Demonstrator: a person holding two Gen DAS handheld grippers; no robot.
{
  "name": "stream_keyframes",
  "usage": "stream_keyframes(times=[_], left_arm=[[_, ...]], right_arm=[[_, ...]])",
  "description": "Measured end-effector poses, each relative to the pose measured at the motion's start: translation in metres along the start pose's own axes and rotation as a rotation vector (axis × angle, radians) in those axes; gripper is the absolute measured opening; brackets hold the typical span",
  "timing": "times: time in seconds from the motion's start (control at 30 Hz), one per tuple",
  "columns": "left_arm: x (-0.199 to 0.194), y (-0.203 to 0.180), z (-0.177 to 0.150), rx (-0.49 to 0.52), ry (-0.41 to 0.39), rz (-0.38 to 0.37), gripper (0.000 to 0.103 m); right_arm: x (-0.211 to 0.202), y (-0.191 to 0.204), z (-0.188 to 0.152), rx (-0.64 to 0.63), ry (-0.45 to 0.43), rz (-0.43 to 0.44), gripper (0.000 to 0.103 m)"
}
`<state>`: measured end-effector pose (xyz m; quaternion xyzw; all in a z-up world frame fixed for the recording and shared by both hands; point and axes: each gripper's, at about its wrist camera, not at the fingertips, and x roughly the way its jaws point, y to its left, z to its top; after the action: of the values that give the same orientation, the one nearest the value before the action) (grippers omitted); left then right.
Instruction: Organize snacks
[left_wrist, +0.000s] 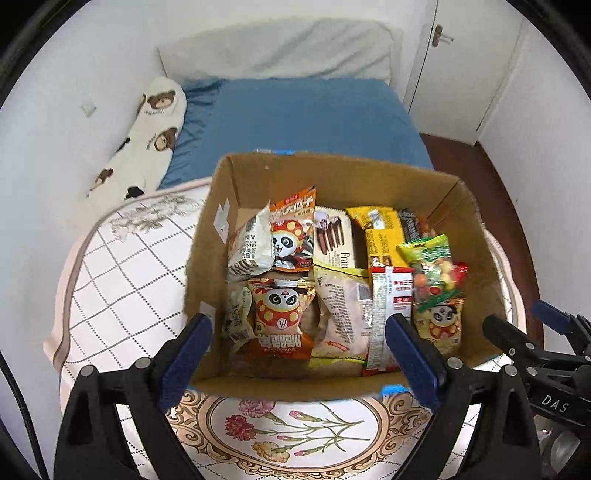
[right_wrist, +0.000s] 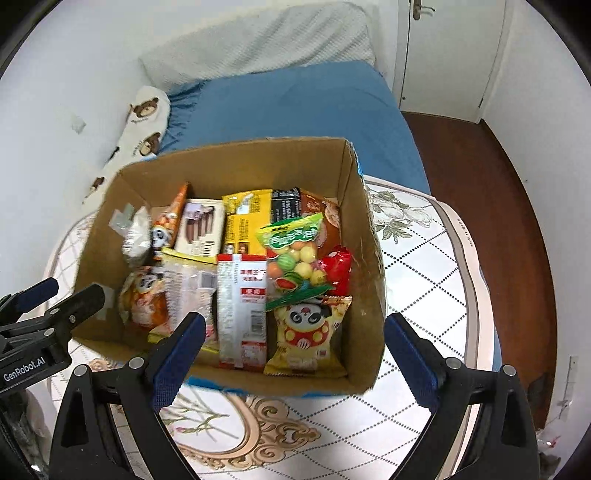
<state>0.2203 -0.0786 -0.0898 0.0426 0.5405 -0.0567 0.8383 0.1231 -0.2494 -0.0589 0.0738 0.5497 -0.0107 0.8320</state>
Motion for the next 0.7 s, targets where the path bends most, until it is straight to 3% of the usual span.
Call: stream_keyframes(times=[0.3, 0.7], left_arm=[[-0.076, 0.002, -0.041, -0.009, -0.157, 0.006, 0.096], [-0.154, 0.007, -0.099, -0.009, -0.260, 0.022, 0.096]], right_arm=[[-0.078, 0.004, -0.035, -0.010, -0.137, 0.015, 0.099], [-0.180, 0.017, -0.104, -0.047, -0.279, 0.000, 0.102]])
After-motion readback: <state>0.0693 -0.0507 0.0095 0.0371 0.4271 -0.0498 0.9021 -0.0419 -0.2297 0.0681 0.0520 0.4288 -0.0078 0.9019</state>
